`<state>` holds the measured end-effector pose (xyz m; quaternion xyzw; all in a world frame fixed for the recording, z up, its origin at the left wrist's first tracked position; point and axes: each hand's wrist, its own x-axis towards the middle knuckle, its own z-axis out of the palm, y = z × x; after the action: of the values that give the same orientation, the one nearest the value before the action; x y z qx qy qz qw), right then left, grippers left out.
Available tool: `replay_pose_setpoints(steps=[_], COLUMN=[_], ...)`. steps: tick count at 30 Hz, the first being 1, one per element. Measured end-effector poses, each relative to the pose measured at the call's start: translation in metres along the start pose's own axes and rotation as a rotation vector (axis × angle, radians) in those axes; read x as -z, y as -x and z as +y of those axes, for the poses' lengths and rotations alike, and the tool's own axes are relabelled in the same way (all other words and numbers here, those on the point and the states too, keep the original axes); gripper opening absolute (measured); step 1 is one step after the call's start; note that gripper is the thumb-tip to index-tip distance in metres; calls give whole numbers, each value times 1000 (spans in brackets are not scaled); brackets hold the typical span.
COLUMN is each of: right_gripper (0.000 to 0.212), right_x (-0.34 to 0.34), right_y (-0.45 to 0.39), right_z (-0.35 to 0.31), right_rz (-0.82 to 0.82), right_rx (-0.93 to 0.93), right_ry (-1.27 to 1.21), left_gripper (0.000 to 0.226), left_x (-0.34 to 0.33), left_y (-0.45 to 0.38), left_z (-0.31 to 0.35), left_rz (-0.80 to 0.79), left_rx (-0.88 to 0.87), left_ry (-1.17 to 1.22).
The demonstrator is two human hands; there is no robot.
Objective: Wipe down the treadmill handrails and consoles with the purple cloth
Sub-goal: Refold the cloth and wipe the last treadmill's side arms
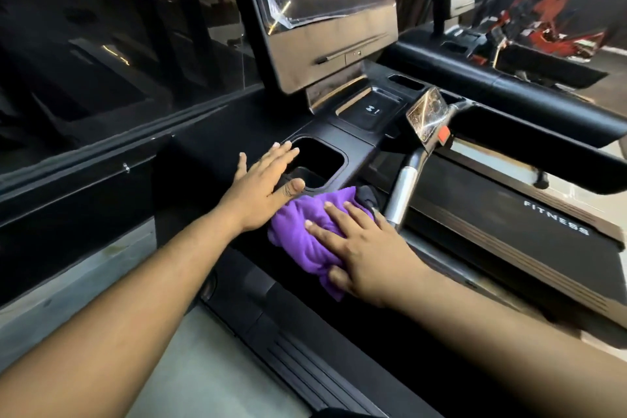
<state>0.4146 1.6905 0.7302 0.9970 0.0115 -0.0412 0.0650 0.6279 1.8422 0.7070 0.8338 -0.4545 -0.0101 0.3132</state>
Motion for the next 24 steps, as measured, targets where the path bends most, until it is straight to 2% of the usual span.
replay_pose_setpoints(steps=[4, 7, 10, 12, 16, 21, 24], right_gripper=[73, 69, 85, 91, 84, 64, 61], right_x=[7, 15, 24, 21, 4, -6, -12], right_y=[33, 30, 10, -3, 8, 58, 87], right_z=[11, 45, 100, 119, 92, 70, 69], right_rz=[65, 66, -77, -97, 16, 138, 176], right_rx=[29, -70, -261, -253, -115, 51, 256], right_ry=[203, 287, 208, 93, 17, -167, -98], left_gripper=[113, 110, 99, 97, 110, 116, 117], left_x=[-13, -17, -23, -31, -48, -55, -57], left_y=[13, 19, 23, 26, 32, 48, 63], left_z=[11, 19, 29, 37, 59, 76, 79], left_rz=[-56, -53, -58, -56, -45, 75, 115], left_rx=[-38, -36, -23, -16, 21, 88, 146], left_ry=[-119, -158, -208, -228, -222, -8, 9])
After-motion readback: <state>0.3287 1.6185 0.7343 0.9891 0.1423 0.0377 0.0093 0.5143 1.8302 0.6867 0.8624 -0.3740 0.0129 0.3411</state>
